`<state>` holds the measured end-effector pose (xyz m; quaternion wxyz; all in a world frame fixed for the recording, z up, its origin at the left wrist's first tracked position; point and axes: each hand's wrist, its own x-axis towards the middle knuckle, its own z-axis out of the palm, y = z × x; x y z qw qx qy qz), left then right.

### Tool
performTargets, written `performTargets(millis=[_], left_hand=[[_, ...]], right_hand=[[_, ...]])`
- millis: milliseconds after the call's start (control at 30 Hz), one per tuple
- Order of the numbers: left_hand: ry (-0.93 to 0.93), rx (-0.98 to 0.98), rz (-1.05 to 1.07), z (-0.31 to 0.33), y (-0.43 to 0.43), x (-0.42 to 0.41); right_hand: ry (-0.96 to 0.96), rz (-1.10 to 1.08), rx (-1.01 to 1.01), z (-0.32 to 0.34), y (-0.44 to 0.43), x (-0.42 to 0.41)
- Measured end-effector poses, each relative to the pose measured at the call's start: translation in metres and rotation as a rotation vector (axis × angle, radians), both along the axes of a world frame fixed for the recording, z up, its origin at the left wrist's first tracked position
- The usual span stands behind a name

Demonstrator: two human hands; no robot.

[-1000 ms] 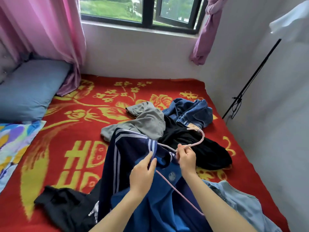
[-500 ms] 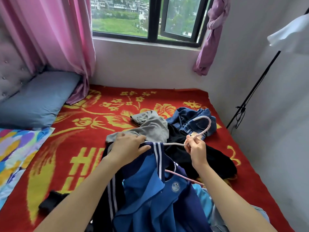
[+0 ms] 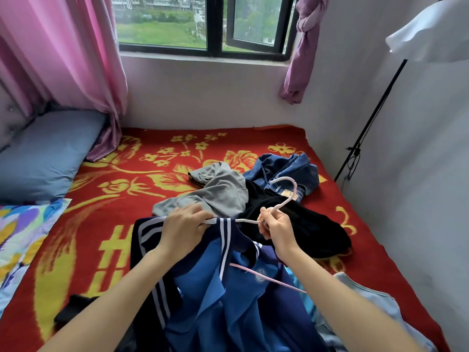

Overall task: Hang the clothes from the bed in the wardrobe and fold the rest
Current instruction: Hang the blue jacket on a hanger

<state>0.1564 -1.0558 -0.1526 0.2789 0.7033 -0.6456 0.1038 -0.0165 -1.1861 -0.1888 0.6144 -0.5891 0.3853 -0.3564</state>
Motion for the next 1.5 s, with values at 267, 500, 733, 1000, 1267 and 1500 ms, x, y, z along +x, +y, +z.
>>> performTargets(millis=[267, 500, 733, 1000, 1267, 1500], left_hand=[[0.284, -0.095, 0.192, 0.033, 0.000, 0.037], [0.286, -0.214, 0.237, 0.051, -0.003, 0.040], [0.297, -0.232, 0.261, 0.055, -0.008, 0.032], [0.342, -0.308, 0.327, 0.054, 0.000, 0.030], [0.367, -0.430, 0.348, 0.058, 0.020, 0.051], [0.453, -0.341, 0.250, 0.043, 0.040, 0.074]], right_hand=[[0.203, -0.115, -0.056, 0.025, -0.063, -0.046], [0.357, -0.557, 0.276, -0.050, -0.055, -0.060], [0.568, -0.058, 0.036, -0.050, 0.008, 0.013], [0.899, -0.127, -0.186, -0.057, 0.028, 0.027], [0.973, -0.188, -0.125, -0.080, 0.017, -0.014], [0.152, -0.490, 0.135, 0.000, -0.056, -0.046]])
